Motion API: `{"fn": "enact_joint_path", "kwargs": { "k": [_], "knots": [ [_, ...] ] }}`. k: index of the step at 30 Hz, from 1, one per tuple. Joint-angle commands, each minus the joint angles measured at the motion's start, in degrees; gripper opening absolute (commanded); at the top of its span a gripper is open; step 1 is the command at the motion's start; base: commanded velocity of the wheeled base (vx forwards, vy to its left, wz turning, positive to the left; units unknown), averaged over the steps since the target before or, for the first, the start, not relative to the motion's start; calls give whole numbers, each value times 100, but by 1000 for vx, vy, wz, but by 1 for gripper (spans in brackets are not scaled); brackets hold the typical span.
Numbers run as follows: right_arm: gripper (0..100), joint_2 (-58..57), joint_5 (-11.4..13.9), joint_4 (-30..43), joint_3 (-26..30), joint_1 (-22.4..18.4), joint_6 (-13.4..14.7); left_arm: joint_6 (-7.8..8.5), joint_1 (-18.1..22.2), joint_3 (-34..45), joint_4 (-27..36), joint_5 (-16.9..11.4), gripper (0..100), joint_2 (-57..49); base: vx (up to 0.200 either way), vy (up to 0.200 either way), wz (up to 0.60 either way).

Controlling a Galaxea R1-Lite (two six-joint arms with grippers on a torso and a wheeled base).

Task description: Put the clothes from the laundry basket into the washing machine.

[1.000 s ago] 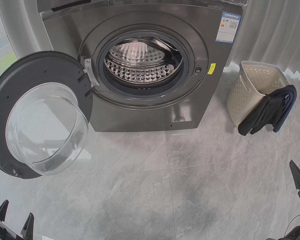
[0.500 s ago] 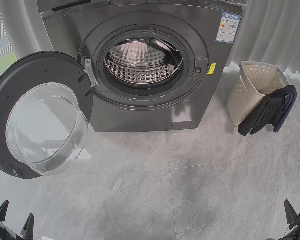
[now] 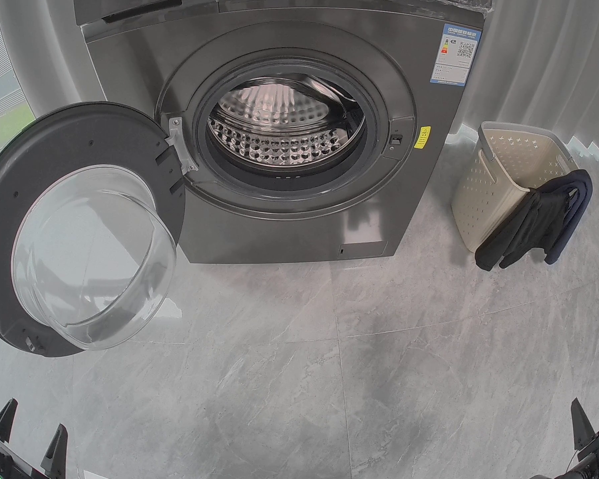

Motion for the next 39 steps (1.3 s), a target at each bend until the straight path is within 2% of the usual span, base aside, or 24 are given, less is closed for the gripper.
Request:
{"fn": "enact_joint_path", "kwargs": {
  "k": [1,17,29,34,39],
  "knots": [
    [100,-84,11,-20,101,4,2,-4,0,92,2,3,100,-86,0,0,0],
    [100,-84,55,-11,101,-22,11,-4,0,92,2,-6,100,-86,0,-188,0],
    [100,-84,46,-11,101,-13,11,-31,0,92,2,11,100,-86,0,0,0],
    [100,-84,46,-11,101,-4,20,-22,0,92,2,11,100,-86,0,-200,0],
    [100,-84,46,-11,101,-4,20,-4,0,92,2,11,100,-86,0,0,0]
  ]
}}
